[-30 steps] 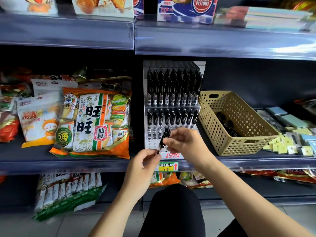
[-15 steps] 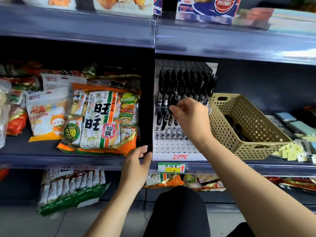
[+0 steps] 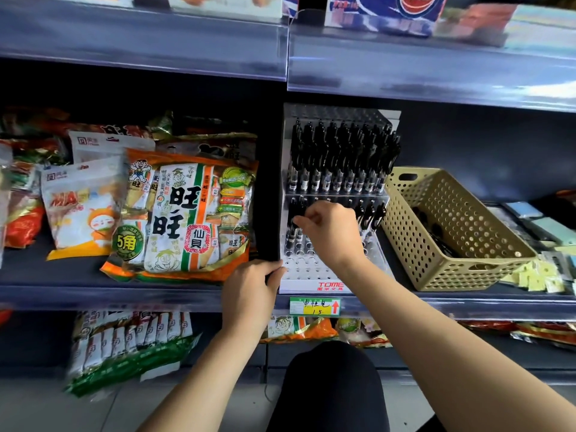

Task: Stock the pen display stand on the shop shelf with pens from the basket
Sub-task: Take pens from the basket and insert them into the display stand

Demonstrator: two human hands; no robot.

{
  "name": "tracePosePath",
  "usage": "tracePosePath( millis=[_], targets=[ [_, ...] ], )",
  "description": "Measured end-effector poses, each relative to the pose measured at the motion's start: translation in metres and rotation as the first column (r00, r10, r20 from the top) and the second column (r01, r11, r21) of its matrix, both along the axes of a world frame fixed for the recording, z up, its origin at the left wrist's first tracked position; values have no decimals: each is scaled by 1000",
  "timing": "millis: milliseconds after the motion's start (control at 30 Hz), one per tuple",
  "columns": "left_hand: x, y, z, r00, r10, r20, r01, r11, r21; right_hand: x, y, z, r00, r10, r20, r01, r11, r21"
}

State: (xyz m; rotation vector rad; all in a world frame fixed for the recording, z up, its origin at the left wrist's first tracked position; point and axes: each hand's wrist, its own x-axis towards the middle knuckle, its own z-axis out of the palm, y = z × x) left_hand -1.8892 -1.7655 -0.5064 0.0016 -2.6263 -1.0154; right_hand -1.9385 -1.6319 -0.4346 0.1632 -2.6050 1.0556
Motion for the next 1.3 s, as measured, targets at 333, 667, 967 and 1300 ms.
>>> tracePosePath(
  millis=[333, 667, 967, 1300],
  targets=[
    [-1, 1, 2, 1000, 3, -5, -3, 1000, -12, -4, -4, -3, 999, 12, 44, -15, 996, 85],
    [0, 2, 5, 1000, -1, 23, 1, 1000, -26, -6, -5, -1, 993, 13, 118, -32, 986, 166],
    [2, 3, 5, 999, 3, 39, -2, 999, -46, -2, 0, -7, 989, 34, 142, -50, 992, 114],
    [14, 12, 11, 999, 35, -33, -38, 992, -118, 40, 90, 5, 991, -92, -100, 105, 985, 134]
  ],
)
